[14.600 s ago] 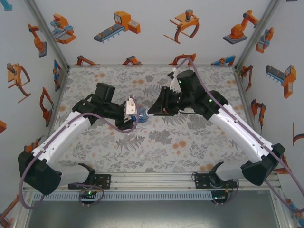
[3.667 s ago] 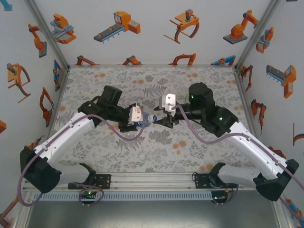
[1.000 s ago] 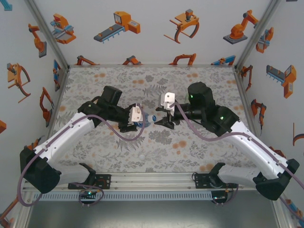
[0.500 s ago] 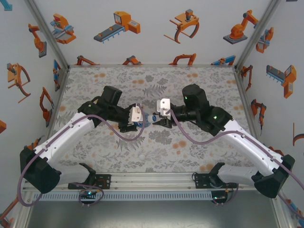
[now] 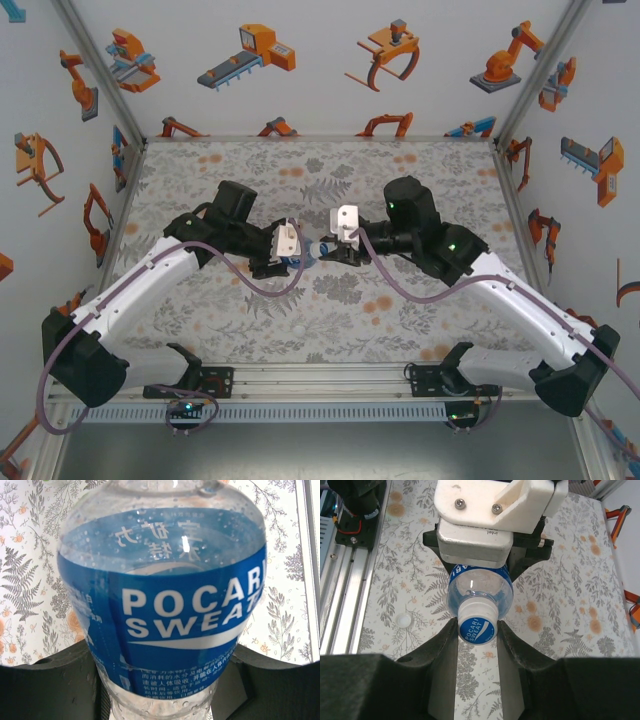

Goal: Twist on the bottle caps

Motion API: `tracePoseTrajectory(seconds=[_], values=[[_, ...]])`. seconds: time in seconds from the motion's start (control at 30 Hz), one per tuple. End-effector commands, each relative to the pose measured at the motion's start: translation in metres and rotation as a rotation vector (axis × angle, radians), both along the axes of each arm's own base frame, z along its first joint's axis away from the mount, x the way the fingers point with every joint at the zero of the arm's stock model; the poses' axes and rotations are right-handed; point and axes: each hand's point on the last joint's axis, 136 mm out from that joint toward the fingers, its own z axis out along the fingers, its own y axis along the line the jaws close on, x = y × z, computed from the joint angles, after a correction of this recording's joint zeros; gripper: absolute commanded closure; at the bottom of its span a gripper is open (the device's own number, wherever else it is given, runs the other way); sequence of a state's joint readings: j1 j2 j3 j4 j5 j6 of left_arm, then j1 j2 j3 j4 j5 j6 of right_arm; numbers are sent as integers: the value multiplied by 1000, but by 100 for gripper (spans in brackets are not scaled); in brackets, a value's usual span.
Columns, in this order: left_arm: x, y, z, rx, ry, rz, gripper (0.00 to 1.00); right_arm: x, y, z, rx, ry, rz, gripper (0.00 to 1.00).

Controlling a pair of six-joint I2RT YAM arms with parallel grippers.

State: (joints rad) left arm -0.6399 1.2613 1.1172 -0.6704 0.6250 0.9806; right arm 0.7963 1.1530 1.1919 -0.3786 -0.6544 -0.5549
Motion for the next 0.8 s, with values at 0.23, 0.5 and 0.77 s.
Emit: tracePoseTrajectory(seconds=[0.23, 0.5, 0.77], values=[[-3, -4, 11, -35, -21, -32, 100, 50, -6, -20, 174, 850, -584, 100], [-3, -4, 12, -37, -21, -33, 100, 65, -14, -61, 291, 1522, -950, 100], [-3, -3, 13, -40, -26, -32, 100, 71, -18, -50, 351, 1493, -947, 100]])
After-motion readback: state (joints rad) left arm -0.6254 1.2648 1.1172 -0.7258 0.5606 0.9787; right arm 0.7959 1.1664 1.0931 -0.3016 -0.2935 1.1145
